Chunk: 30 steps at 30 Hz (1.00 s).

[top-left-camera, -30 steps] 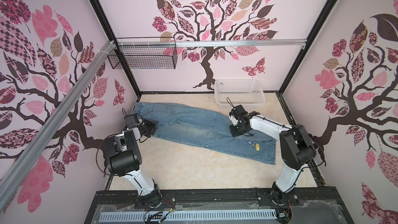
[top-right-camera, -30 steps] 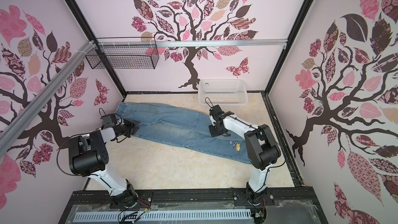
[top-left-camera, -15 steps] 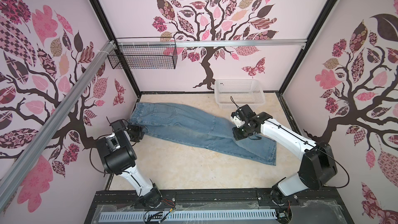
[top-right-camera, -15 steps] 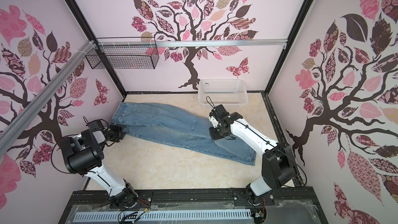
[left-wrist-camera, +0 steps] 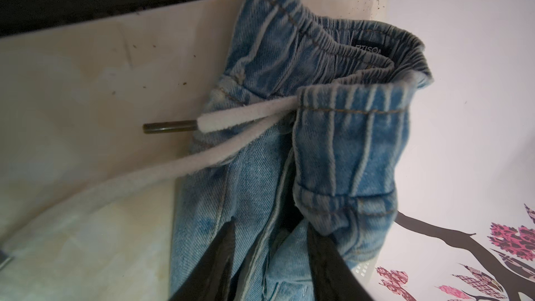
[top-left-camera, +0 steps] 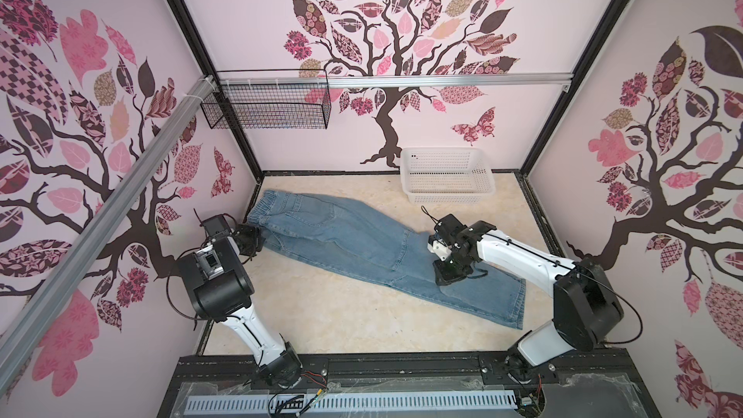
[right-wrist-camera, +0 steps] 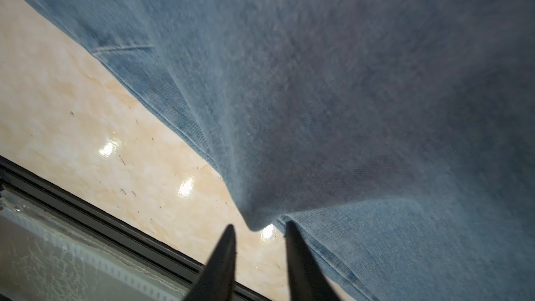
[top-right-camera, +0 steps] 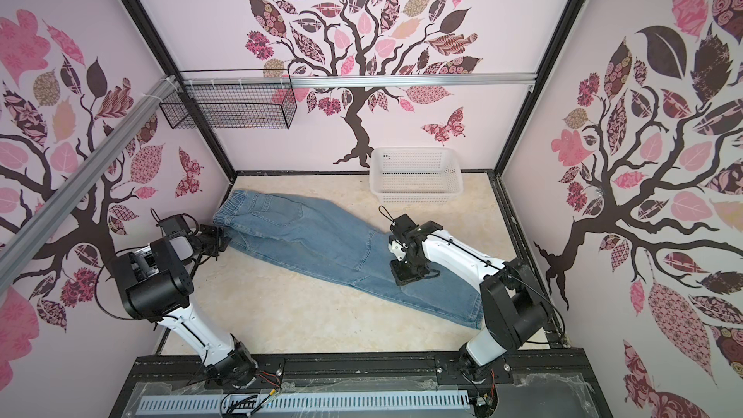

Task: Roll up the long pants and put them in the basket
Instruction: Fold the long pant at the center of the board.

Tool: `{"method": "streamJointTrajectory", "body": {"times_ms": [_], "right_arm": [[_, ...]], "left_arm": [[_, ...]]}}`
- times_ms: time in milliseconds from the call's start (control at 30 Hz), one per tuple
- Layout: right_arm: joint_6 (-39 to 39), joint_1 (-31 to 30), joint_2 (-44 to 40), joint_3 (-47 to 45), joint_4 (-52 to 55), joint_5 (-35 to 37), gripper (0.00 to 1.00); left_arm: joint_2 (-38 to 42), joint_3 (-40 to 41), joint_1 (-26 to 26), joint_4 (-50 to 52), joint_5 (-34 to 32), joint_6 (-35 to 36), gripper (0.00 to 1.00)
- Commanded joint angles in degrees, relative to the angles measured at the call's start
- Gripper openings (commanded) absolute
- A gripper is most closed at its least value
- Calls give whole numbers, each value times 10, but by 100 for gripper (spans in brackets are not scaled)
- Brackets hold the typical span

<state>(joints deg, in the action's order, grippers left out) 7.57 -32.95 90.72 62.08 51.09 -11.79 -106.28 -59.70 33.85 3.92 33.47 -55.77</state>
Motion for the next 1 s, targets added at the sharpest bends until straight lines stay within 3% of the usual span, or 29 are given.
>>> {"method": "streamJointTrajectory", "body": {"times_ms": [0,167,333,467,500,533,633,800,967], "right_arm": [[3,-29,8,51,16,15,57],[-17,-112,80,185,9,116,78],[-37,-156,174,245,-96,143,78],[-40,-167,248,297,-168,141,78],[-40,-169,271,322,-168,141,78],[-44,-172,293,348,-162,140,77],[-53,-176,341,392,-163,147,76],[-66,-177,395,429,-146,168,70],[-65,-177,408,421,-145,175,40]], "left_arm": [[31,21,-9,4,13,4,44],[98,58,-36,44,9,30,44],[130,79,-41,45,13,23,46],[110,72,-56,39,16,22,50],[100,68,-60,29,16,18,70],[86,65,-64,16,15,13,81],[39,41,-71,-8,14,5,81],[-12,12,-71,-23,12,-1,76],[-40,-17,-71,-20,5,11,63]]}}
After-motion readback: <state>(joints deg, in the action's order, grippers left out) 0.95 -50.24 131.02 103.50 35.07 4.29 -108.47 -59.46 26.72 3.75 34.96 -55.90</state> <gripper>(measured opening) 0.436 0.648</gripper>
